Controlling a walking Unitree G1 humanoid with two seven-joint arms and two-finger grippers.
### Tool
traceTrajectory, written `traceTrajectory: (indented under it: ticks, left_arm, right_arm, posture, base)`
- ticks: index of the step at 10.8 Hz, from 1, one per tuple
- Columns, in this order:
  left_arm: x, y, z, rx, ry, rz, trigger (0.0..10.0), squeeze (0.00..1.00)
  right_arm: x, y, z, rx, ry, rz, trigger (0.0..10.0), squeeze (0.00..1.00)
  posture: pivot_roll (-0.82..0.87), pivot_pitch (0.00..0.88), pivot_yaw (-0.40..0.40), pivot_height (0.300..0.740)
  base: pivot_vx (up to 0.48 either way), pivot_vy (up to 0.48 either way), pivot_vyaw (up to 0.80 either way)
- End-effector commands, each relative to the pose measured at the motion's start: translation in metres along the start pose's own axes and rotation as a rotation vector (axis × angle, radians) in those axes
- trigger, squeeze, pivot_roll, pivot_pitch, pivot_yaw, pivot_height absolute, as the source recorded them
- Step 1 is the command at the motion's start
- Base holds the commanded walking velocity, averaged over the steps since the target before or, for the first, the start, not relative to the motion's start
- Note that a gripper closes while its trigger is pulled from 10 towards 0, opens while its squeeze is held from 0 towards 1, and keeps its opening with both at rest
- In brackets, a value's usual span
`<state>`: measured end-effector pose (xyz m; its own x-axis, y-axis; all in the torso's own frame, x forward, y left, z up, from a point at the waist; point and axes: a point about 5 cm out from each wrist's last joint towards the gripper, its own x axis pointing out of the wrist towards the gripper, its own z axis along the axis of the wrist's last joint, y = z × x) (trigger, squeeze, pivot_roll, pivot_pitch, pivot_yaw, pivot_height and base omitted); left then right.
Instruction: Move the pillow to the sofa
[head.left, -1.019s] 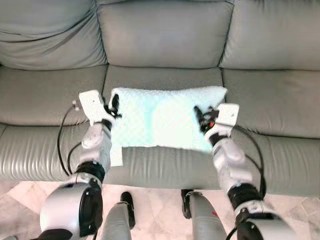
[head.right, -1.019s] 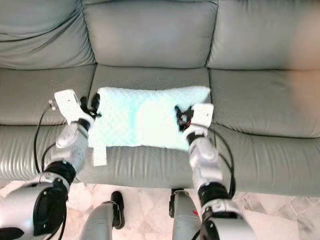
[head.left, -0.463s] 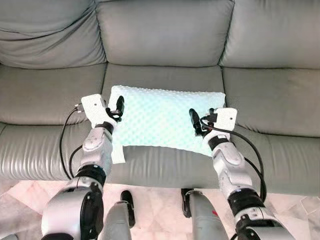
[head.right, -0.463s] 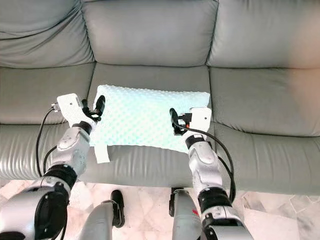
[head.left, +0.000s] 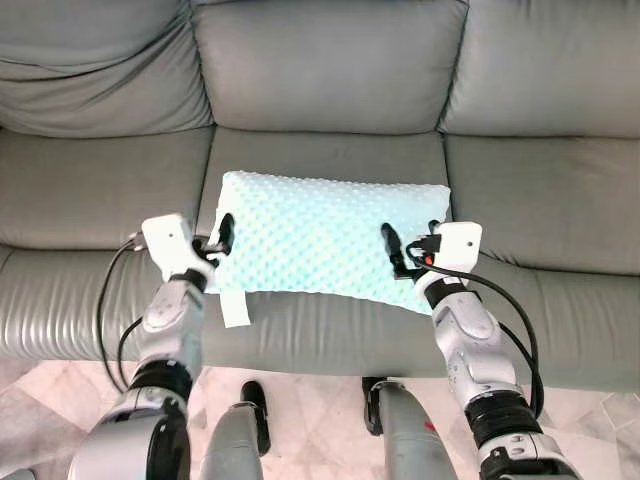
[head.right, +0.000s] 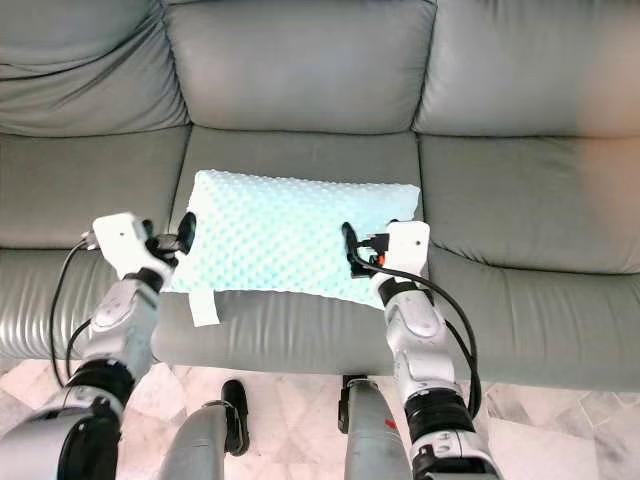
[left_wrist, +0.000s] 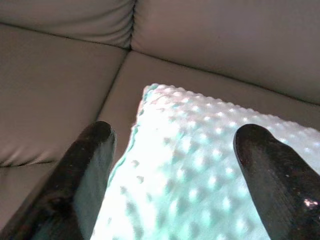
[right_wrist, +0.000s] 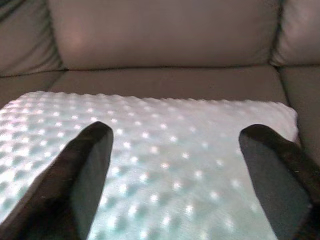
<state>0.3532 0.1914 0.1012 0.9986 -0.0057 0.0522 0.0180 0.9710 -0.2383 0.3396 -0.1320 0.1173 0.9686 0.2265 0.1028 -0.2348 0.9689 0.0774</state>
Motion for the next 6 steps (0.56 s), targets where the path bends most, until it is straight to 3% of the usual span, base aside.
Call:
traceTrajectory:
  ticks: [1,4,6]
  left_arm:
    - [-0.016,0.014,-0.017,0.021,0.069,0.008,10.0,1.0]
    - [-0.049,0.039,-0.042,0.097,0.178,0.037,10.0,1.0]
    - [-0.063,0.052,-0.056,0.139,0.284,0.066,10.0,1.0]
  right_arm:
    - [-0.009,0.009,-0.01,0.002,0.044,0.037,10.0,1.0]
    - [-0.028,0.022,-0.022,-0.01,0.13,0.079,10.0,1.0]
    - [-0.036,0.021,-0.029,-0.027,0.172,0.068,10.0,1.0]
  posture:
    - [-0.16,0.357,0.065,0.74]
    - [-0.18,0.24,0.073,0.74]
    - [-0.19,0.179,0.071,0.74]
  base:
    - [0.0,0.0,0.0]
    - [0.0,0.0,0.0]
    - [0.0,0.0,0.0]
